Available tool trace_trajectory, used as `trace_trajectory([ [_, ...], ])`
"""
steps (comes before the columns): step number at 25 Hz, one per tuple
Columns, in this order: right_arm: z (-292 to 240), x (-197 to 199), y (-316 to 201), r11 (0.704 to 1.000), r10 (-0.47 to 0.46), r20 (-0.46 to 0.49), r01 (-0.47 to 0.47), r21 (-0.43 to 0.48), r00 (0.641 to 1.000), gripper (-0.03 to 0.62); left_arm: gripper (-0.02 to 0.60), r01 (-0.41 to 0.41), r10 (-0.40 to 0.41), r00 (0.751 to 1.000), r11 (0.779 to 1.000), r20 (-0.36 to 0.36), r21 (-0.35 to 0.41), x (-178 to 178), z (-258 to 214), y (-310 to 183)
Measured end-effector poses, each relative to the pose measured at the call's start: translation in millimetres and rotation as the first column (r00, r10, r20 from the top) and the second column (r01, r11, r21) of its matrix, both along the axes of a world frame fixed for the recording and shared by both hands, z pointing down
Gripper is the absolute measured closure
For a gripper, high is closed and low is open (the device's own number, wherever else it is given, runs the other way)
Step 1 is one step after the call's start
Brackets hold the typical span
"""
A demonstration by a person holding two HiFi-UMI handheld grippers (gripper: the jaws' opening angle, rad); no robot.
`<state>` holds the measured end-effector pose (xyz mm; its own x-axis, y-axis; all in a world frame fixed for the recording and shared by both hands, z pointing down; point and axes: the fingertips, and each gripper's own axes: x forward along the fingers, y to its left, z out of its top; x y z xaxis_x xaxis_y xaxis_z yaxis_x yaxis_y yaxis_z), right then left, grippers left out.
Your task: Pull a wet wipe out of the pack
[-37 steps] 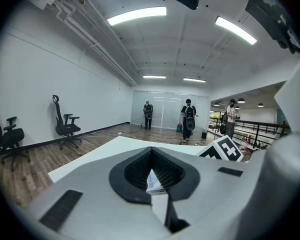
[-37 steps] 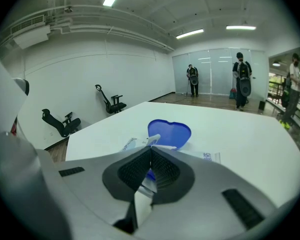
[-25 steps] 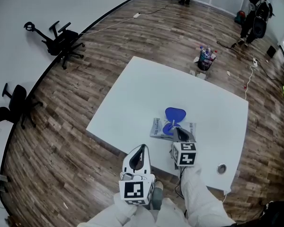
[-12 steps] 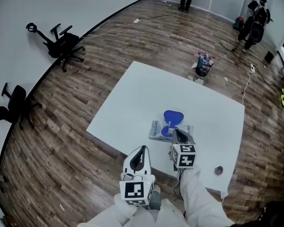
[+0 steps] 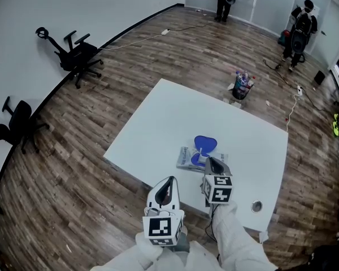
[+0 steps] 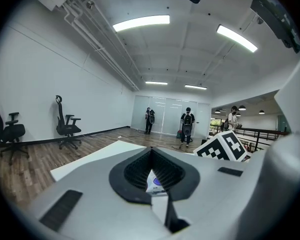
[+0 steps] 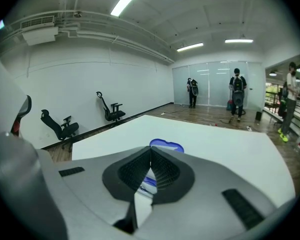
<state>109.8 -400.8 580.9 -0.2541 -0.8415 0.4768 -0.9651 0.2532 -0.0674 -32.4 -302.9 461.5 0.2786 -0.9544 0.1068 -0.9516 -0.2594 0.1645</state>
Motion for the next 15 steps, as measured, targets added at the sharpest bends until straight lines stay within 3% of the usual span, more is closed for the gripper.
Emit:
trace_trajectory([
  [15,-16.3,9.2,6.6,0.999,0.028,0.003,-0.028,0.042,1.000,0.583,0.581,0.001,-0.001,1.000,1.000,0.005,0.018,4.0,-4.6,10.2],
])
